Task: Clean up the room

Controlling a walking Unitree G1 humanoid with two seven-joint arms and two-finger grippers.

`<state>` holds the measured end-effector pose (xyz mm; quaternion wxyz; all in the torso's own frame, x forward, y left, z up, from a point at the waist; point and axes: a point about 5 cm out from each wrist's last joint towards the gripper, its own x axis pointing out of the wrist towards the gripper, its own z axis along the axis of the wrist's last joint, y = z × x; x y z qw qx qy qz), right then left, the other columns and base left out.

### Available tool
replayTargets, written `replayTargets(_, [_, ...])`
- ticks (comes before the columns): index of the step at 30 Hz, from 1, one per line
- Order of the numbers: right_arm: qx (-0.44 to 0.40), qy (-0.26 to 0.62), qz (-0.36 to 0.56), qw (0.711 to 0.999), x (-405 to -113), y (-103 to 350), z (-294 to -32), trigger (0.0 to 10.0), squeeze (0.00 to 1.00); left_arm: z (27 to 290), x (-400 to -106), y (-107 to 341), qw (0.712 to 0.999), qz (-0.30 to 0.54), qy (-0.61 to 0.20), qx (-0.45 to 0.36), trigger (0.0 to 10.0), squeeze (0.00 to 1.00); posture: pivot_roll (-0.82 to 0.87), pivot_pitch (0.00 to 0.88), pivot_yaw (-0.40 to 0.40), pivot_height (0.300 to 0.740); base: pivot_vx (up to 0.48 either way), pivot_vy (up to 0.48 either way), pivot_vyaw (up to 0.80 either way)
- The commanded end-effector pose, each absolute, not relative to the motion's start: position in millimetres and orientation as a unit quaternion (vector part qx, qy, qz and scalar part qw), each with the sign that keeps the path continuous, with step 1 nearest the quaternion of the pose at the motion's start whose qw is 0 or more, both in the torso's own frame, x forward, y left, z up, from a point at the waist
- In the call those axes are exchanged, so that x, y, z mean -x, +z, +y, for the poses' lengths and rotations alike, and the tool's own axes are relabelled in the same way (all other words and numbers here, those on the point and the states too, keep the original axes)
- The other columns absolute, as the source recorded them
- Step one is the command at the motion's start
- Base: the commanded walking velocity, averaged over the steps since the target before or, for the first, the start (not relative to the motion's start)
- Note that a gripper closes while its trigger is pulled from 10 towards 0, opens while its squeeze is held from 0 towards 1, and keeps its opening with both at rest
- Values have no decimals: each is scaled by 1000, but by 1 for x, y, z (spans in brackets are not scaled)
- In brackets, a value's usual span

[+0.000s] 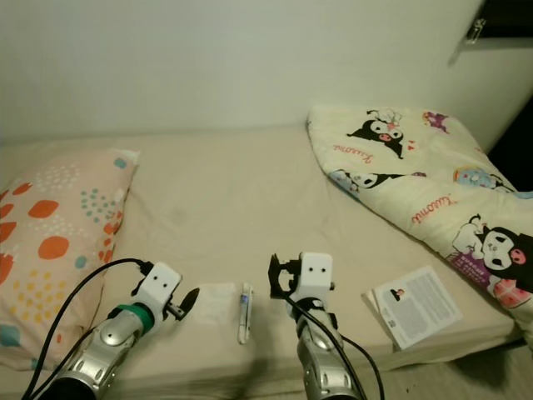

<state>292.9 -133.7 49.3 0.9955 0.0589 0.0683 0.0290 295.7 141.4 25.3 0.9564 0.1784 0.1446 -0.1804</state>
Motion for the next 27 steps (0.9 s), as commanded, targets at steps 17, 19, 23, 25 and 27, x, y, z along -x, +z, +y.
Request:
replayTargets(17, [-56,29,79,995,-288,45,-135,10000,0,150,-301,20,949,168,-186,-189,10000,0,-32,59,37,606,0,0,0])
replayTargets(19, [-56,30,78,995,-287,45,-135,10000,0,151,-303,21,949,170,-185,-188,10000,0,-36,64,33,606,0,0,0])
replayTargets(23, [-55,31,75,995,-285,47,-138,10000,0,157,-311,27,950,170,-177,-191,10000,0,-49,77,25,606,0,0,0])
replayTargets(25, [-53,31,74,995,-283,47,-140,10000,0,161,-315,30,952,169,-170,-191,10000,0,-54,83,22,606,0,0,0])
replayTargets(27, [-52,31,74,995,-282,48,-142,10000,0,164,-317,33,953,166,-165,-191,10000,0,-58,87,21,606,0,0,0])
